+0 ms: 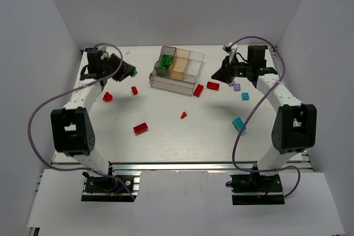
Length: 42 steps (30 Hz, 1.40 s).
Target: Sort the legos into containers by color
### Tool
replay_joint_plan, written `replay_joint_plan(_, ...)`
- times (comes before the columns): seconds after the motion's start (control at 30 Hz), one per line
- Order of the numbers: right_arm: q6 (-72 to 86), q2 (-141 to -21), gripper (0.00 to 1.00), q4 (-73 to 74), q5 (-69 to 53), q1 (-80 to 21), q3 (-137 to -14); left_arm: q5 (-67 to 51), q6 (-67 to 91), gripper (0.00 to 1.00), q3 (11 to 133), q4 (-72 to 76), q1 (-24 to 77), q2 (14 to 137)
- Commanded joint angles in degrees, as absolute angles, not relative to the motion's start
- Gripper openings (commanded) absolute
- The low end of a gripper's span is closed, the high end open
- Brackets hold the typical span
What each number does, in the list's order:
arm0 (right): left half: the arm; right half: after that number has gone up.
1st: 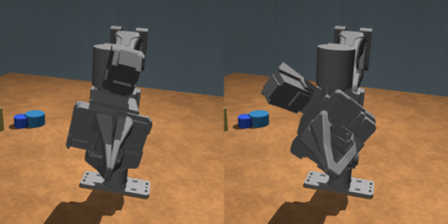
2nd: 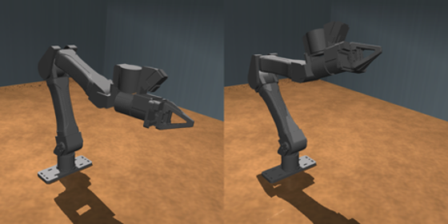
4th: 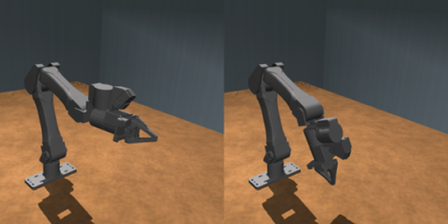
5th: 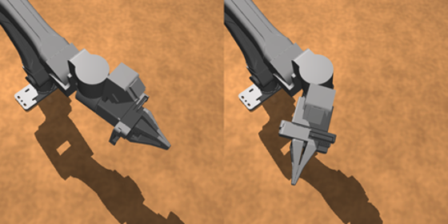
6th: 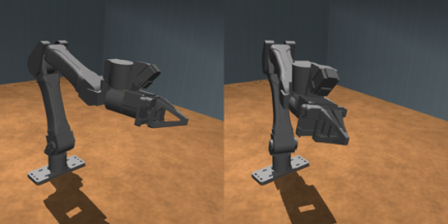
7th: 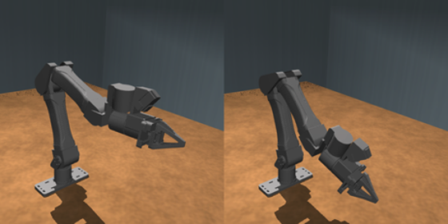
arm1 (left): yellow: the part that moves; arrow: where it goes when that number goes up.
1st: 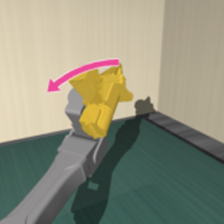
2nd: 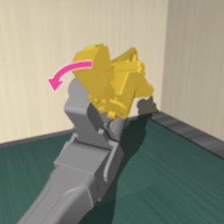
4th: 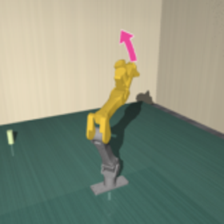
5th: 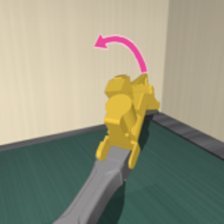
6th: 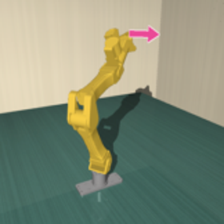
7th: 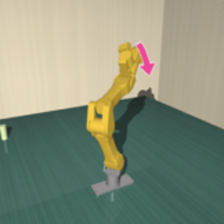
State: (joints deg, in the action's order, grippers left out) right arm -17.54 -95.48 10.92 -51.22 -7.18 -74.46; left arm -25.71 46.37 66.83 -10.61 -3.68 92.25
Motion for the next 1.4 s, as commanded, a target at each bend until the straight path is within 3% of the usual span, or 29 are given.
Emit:
replay_joint_plan(0.0, -18.5, -93.6, 0.08, 13.1, -49.9, -7.0, -74.4, -27.3, 46.1, 0.00, 78.6, -7.3, 0.7, 99.6)
replay_joint_plan(0.4, -21.7, -92.1, 0.14, 16.9, -46.6, -6.6, -71.9, -20.0, 44.5, 0.03, 118.3, -15.9, 10.2, 131.7)
replay_joint_plan(0.53, -21.4, -91.8, 0.15, 17.0, -46.4, -6.3, -70.9, -18.0, 44.6, 0.13, 125.8, -16.6, 11.3, 138.0)
replay_joint_plan(0.63, -20.9, -92.0, 0.16, 16.9, -46.5, -6.2, -70.7, -16.9, 44.4, 0.20, 127.0, -17.5, 12.0, 139.5)
replay_joint_plan(0.77, -21.0, -92.4, 0.22, 17.0, -46.2, -6.1, -70.6, -15.8, 43.6, 0.40, 126.7, -18.7, 13.1, 140.0)
replay_joint_plan(0.87, -22.1, -92.8, 0.38, 18.0, -46.4, -6.1, -70.6, -15.3, 43.0, 0.53, 125.9, -19.5, 13.1, 139.3)
replay_joint_plan(1.03, -26.4, -94.3, 0.53, 21.3, -47.1, -6.1, -71.9, -15.1, 41.9, 0.64, 125.9, -19.6, 13.1, 137.8)
replay_joint_plan(1.23, -30.7, -95.4, 0.58, 25.3, -47.1, -6.1, -72.8, -14.1, 40.3, 0.68, 125.2, -20.2, 13.1, 133.5)
replay_joint_plan(1.37, -34.5, -95.9, 0.52, 28.6, -43.8, -6.1, -72.7, -12.7, 39.0, 0.65, 120.2, -18.5, 11.9, 126.8)
